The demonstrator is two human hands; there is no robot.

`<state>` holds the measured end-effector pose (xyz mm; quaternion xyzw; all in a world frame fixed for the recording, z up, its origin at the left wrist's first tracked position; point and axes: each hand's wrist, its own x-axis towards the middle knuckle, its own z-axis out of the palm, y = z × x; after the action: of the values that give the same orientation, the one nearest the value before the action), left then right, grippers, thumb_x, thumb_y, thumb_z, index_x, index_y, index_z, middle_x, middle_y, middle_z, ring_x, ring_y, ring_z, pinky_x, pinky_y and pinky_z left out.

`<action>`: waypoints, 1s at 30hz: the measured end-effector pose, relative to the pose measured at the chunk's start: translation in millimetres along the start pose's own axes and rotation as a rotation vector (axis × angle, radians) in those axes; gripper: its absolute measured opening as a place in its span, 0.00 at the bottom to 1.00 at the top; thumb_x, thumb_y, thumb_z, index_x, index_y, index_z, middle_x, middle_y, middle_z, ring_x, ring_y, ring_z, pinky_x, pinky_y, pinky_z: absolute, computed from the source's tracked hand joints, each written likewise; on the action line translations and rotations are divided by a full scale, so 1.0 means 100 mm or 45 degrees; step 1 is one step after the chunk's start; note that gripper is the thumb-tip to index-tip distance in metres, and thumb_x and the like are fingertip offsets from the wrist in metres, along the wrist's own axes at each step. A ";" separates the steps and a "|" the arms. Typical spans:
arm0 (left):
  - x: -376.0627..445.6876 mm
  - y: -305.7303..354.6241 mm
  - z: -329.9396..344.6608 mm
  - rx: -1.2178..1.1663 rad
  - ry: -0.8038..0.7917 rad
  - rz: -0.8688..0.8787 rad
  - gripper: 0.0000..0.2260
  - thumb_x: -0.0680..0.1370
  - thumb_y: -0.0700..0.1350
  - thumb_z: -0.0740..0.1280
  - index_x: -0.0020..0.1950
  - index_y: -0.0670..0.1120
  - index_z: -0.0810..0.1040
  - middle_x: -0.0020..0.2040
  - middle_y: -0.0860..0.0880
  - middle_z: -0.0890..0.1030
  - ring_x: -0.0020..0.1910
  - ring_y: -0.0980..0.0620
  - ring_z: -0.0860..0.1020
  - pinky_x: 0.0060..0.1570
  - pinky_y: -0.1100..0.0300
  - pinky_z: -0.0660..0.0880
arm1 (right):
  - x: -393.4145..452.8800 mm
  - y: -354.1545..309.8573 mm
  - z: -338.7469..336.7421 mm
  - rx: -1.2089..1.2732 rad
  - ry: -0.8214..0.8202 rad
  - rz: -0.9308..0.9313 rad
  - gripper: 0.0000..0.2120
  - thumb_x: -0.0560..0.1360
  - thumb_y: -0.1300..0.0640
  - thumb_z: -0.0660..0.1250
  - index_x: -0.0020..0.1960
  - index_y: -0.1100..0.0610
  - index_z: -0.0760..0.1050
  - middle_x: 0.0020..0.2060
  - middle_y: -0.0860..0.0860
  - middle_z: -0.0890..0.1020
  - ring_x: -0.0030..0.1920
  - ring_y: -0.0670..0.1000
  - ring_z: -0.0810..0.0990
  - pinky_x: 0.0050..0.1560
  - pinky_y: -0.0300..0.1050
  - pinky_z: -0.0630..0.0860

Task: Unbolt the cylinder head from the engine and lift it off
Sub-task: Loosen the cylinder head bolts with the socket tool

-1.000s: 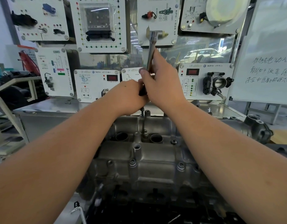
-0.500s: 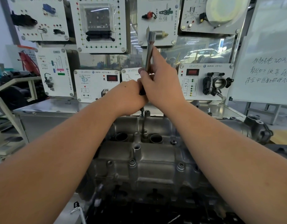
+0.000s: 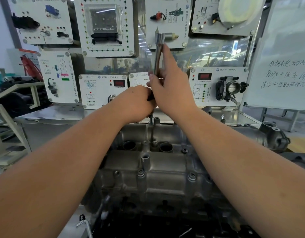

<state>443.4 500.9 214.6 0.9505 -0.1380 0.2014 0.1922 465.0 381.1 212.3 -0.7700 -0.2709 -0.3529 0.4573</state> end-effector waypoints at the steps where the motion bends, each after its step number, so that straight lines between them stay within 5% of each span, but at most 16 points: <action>1: 0.00 0.00 0.00 0.016 0.005 -0.001 0.13 0.82 0.44 0.59 0.43 0.43 0.80 0.41 0.42 0.85 0.40 0.45 0.82 0.43 0.53 0.77 | -0.01 0.00 0.00 -0.006 0.013 -0.010 0.36 0.81 0.57 0.66 0.82 0.48 0.50 0.46 0.54 0.85 0.43 0.50 0.84 0.51 0.52 0.82; 4: 0.01 0.00 0.00 0.036 0.025 -0.006 0.13 0.81 0.46 0.61 0.39 0.46 0.78 0.36 0.46 0.84 0.37 0.49 0.82 0.38 0.58 0.75 | -0.01 0.01 -0.01 -0.036 0.057 -0.031 0.36 0.79 0.56 0.69 0.82 0.47 0.54 0.45 0.50 0.85 0.40 0.47 0.83 0.50 0.48 0.82; 7: 0.01 -0.01 0.01 -0.004 0.041 0.003 0.10 0.80 0.48 0.62 0.43 0.47 0.78 0.38 0.45 0.85 0.38 0.48 0.82 0.43 0.56 0.77 | 0.02 0.02 0.00 -0.033 0.057 -0.015 0.34 0.80 0.59 0.65 0.82 0.48 0.56 0.41 0.47 0.83 0.38 0.46 0.82 0.46 0.45 0.82; 14: 0.02 -0.02 0.00 0.039 0.034 0.031 0.12 0.81 0.46 0.62 0.37 0.50 0.74 0.38 0.45 0.83 0.36 0.48 0.80 0.35 0.58 0.73 | 0.01 0.01 -0.01 -0.045 0.024 -0.028 0.33 0.80 0.56 0.67 0.81 0.50 0.57 0.47 0.49 0.85 0.42 0.46 0.83 0.48 0.45 0.81; 17: 0.02 -0.02 -0.01 0.013 0.021 0.004 0.11 0.80 0.47 0.63 0.38 0.48 0.78 0.36 0.45 0.85 0.37 0.47 0.83 0.41 0.54 0.79 | 0.01 0.01 -0.02 -0.041 0.031 -0.014 0.32 0.80 0.57 0.67 0.80 0.51 0.60 0.50 0.49 0.85 0.44 0.47 0.82 0.51 0.45 0.80; 23: -0.02 0.00 -0.01 -0.006 0.001 0.016 0.09 0.80 0.44 0.61 0.41 0.51 0.75 0.42 0.45 0.85 0.43 0.46 0.82 0.48 0.50 0.79 | -0.01 0.00 0.00 -0.060 -0.085 -0.019 0.36 0.83 0.58 0.61 0.83 0.49 0.44 0.47 0.55 0.85 0.44 0.53 0.85 0.50 0.56 0.82; 26: -0.01 0.01 -0.01 0.031 -0.015 -0.002 0.10 0.81 0.44 0.61 0.47 0.44 0.80 0.42 0.42 0.85 0.44 0.44 0.84 0.51 0.45 0.80 | -0.02 0.00 0.00 -0.066 -0.046 -0.042 0.36 0.81 0.55 0.66 0.83 0.49 0.50 0.50 0.51 0.85 0.45 0.50 0.84 0.53 0.49 0.81; 30: 0.01 0.00 0.00 0.048 -0.003 -0.013 0.11 0.80 0.47 0.61 0.40 0.46 0.79 0.38 0.44 0.84 0.39 0.46 0.83 0.46 0.49 0.80 | 0.01 0.00 -0.02 -0.055 -0.008 -0.024 0.30 0.81 0.57 0.66 0.80 0.50 0.61 0.45 0.48 0.83 0.42 0.46 0.81 0.48 0.42 0.78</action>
<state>443.9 500.6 215.4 0.9548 -0.1297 0.2020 0.1753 465.4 379.5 213.3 -0.7783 -0.2718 -0.3606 0.4364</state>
